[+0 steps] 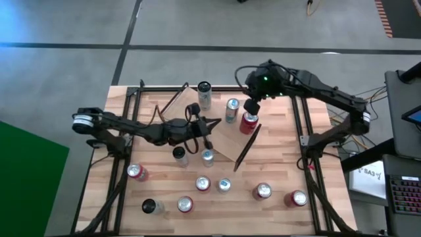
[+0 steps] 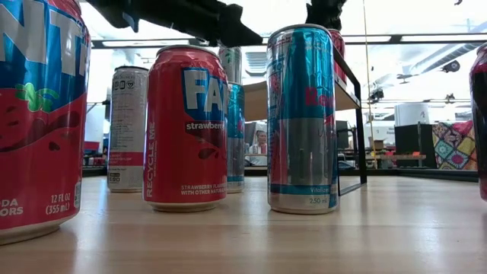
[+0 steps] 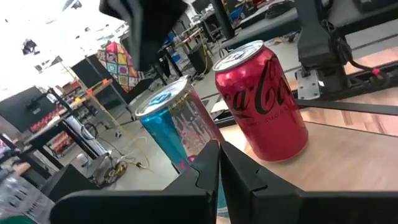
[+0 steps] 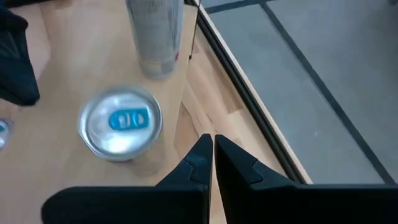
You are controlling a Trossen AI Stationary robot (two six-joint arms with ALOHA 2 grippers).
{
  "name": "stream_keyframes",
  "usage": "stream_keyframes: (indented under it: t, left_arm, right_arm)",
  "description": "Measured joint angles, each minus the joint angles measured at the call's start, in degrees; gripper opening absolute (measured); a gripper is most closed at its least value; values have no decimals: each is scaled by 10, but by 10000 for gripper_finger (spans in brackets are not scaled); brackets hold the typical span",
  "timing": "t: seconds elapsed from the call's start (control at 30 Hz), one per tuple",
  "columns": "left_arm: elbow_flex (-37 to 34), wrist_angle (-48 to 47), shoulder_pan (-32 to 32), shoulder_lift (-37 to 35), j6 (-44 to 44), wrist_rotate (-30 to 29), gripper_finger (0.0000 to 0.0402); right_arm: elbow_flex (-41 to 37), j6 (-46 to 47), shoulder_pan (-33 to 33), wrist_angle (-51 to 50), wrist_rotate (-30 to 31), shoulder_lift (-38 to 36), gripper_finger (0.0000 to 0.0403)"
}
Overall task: Place canned beverage on shelf
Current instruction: Adjust the silver/blue soda can on the shelf
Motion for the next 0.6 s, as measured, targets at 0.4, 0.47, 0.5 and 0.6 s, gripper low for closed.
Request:
stream_keyframes:
  t: [0.4, 0.47, 0.5, 0.6]
  left_arm:
    - [48, 2, 7, 62, -14, -77, 0]
    - [57, 1, 8, 72, -13, -94, 0]
    - [60, 1, 8, 78, -13, -99, 0]
    - [68, 0, 11, 91, -14, -114, 0]
  right_arm:
    - [-221, 25, 1, 180, -1, -116, 9]
    - [-233, 29, 1, 196, -1, -126, 9]
    - [-237, 29, 1, 205, -1, -129, 9]
    - [-244, 29, 1, 215, -1, -135, 9]
